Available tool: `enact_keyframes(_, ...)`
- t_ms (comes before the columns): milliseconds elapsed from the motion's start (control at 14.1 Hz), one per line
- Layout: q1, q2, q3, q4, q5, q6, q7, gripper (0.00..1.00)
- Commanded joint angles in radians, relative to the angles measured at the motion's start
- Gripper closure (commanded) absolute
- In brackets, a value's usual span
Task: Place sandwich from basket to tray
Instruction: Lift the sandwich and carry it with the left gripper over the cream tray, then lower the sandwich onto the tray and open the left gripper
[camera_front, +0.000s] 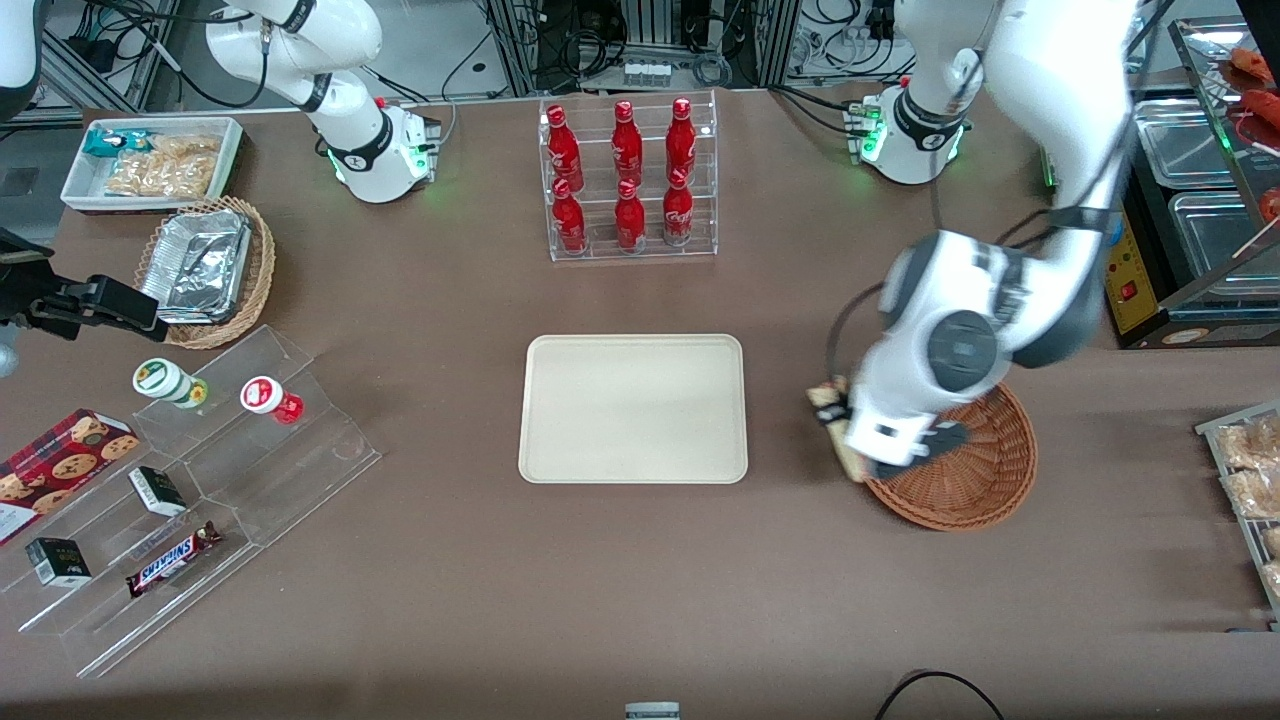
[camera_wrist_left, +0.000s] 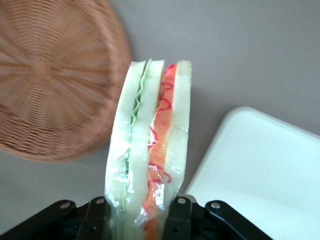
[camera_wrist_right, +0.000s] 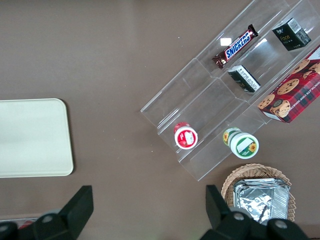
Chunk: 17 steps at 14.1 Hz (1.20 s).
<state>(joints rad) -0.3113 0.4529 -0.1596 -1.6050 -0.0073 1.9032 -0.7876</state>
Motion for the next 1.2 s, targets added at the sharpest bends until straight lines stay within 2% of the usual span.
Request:
enact_keyframes(0,-0.132,0.108,0.014,0.121,0.007,-0.020,-0.015,0.67)
enact_keyframes(141,-0.211,0.182,0.014,0.198,0.007,-0.013,-0.021,0.67)
enact_keyframes(495,-0.334,0.380,0.014,0.401,0.006,0.051,-0.013,0.67)
enact_keyframes(707,-0.374,0.440,0.012,0.409,-0.002,0.125,-0.024,0.66)
enact_keyframes(1131,-0.400,0.472,0.014,0.405,0.001,0.126,-0.051,0.61)
